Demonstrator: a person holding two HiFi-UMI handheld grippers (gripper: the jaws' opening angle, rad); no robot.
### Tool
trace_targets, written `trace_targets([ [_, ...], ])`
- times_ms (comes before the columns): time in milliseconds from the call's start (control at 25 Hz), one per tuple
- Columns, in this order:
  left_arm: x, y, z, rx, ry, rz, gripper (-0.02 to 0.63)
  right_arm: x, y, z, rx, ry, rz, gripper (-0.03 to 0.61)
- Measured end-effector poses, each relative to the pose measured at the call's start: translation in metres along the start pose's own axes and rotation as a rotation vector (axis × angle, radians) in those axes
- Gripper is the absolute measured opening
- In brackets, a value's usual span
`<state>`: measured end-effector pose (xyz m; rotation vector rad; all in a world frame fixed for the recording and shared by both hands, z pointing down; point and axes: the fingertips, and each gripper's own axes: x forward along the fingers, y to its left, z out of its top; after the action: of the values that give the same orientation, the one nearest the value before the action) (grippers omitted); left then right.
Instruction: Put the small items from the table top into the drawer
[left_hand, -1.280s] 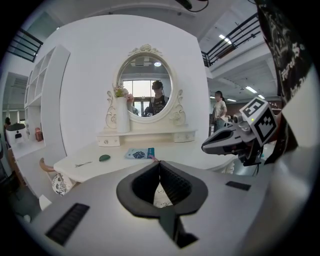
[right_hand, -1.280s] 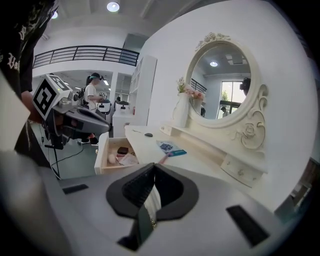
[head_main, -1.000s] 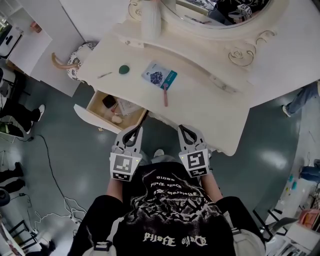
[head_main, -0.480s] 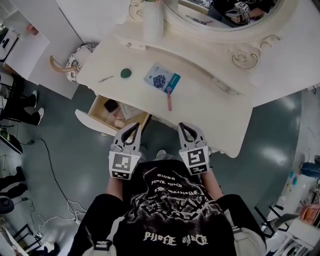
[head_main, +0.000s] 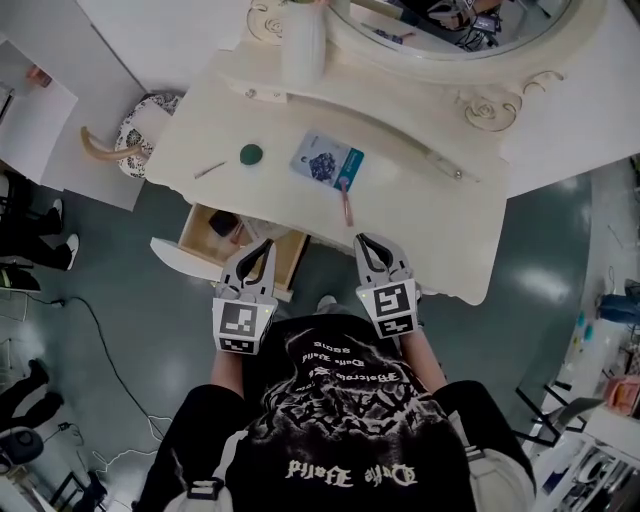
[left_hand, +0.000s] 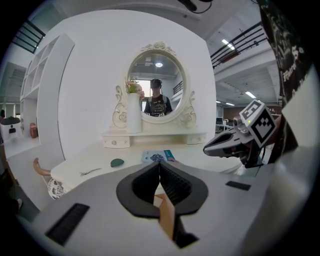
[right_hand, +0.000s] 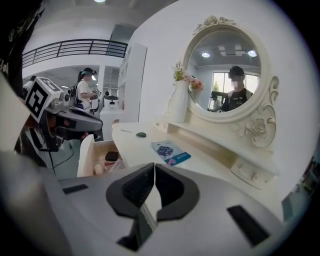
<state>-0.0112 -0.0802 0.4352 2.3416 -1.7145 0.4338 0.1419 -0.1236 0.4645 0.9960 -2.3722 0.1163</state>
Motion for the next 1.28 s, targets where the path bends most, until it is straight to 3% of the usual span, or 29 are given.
trace_targets([
  [560, 0.001, 0.07, -0.001, 0.05, -0.018, -0.142, 0.015, 0.024, -0.004, 0.002, 0.163, 0.088, -0.217, 0.014],
  [880, -0.002, 0.089, -0.013, 0.054, 0.0, -0.23, 0.015, 0.032, -0.001, 0.011, 0.164, 0.116, -0.306, 0.014],
  [1000, -0.004, 0.095, -0.014, 0.042, -0.002, -0.228, 0.015, 0.033, -0.003, 0.012, 0.157, 0.126, -0.311, 0.024],
  [1120, -0.002, 0.1, -0.012, 0.038, 0.0, -0.216, 0.015, 0.036, -0.005, 0.011, 0.168, 0.136, -0.292, 0.089],
  [1280, 0.001, 0.1, -0.012, 0.032, 0.011, -0.194, 0.015, 0.043, -0.01, 0.009, 0.175, 0.146, -0.263, 0.092],
])
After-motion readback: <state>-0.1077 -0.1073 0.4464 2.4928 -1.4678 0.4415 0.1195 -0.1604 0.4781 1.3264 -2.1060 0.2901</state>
